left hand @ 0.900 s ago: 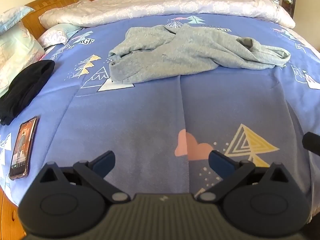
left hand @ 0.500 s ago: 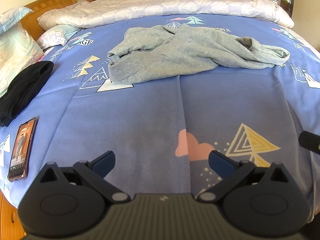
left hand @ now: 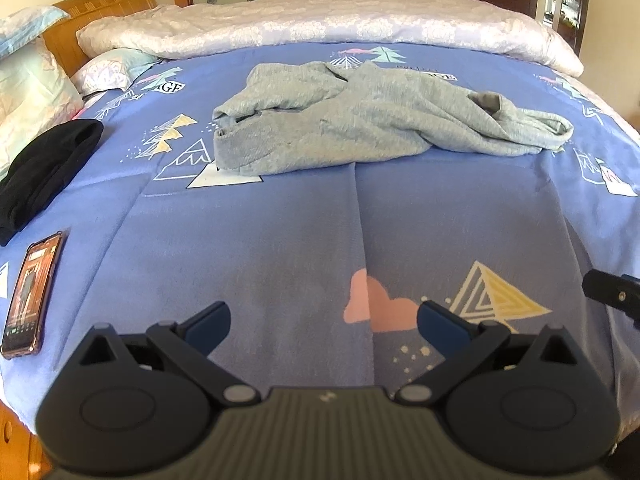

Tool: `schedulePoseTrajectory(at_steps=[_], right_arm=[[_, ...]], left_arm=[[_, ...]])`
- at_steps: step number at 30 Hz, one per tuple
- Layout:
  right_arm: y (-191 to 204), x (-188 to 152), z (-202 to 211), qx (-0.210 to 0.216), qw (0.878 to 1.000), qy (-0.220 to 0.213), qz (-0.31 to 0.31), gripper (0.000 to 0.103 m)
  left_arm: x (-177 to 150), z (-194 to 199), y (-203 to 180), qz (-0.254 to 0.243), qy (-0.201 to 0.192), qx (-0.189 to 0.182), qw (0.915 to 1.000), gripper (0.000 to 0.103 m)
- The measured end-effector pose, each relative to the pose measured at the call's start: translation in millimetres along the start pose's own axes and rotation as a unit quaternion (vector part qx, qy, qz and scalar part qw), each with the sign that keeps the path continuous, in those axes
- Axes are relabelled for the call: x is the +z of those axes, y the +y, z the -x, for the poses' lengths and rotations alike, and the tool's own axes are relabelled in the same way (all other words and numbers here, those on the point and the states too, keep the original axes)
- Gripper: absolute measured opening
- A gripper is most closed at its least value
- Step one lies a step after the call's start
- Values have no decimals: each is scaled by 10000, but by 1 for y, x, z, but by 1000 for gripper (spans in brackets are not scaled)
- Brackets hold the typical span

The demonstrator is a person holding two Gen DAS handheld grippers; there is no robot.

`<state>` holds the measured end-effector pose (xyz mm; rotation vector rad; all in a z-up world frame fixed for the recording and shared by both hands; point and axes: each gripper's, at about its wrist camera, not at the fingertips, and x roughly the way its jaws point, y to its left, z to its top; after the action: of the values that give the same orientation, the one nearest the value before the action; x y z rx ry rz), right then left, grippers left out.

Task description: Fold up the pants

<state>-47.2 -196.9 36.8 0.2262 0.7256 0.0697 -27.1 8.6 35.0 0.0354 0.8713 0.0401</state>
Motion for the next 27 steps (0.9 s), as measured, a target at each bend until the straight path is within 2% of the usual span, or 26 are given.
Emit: schedulePoseTrajectory(at_steps=[7,16,22,27], right_arm=[[-3,3,-2,114,9997,-173,-138,54],[-12,22,-11,59,9998,-194,-60,54],[-14,65,-36,27,9986,-404,355,54],[-3,121,-96,541,9954,-328,720,54]], left_arm=[[4,-2,3,-127,-125,137,9997,103],[11,-15,21,94,139,93,9998,103],[19,-20,33,212,207,86,9995,103],[28,-23,46,429,273,-12,9987,102]])
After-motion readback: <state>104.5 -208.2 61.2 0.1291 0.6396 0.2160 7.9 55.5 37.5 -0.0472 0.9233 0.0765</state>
